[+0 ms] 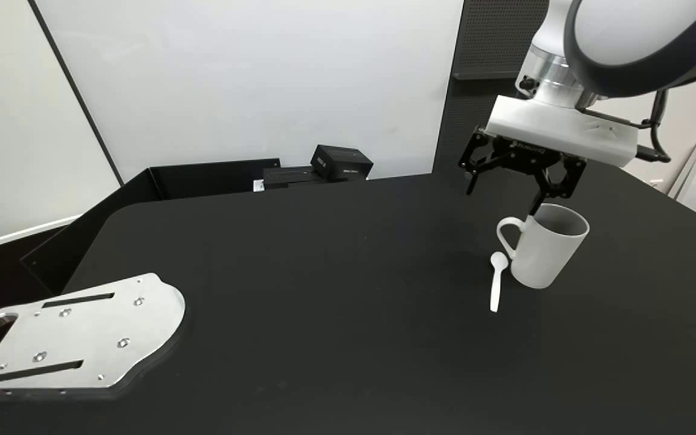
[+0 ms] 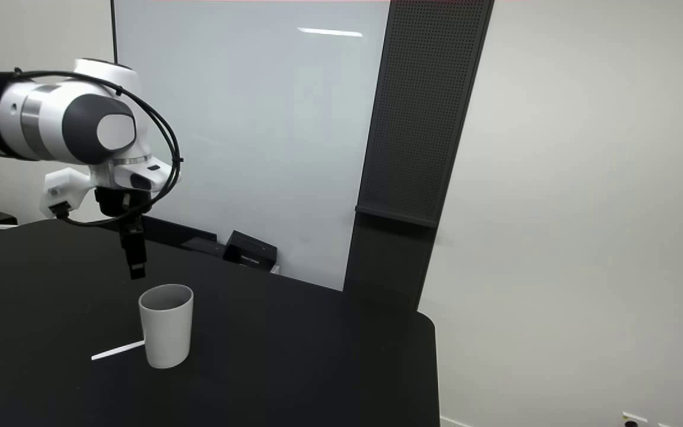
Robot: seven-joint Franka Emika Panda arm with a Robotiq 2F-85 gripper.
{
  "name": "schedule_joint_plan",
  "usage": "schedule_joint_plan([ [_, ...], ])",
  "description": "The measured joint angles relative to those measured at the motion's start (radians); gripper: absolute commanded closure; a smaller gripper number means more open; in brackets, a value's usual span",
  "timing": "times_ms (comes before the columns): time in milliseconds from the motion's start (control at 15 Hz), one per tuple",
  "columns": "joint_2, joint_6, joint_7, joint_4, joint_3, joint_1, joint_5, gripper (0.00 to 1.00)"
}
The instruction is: Take the spoon and put it in the cup
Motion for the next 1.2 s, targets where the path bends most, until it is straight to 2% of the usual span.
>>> schedule_joint_plan([
  [467,0.07,0.046,-0.001,0.012,-0.012,0.007,0.017,0.0],
  [867,0.138,0.048,-0.001,0.035,-0.032,0.039,0.017,0.0],
  [1200,0.145,0.043,-0.012,0.039,-0.052,0.041,0.017,0.0],
])
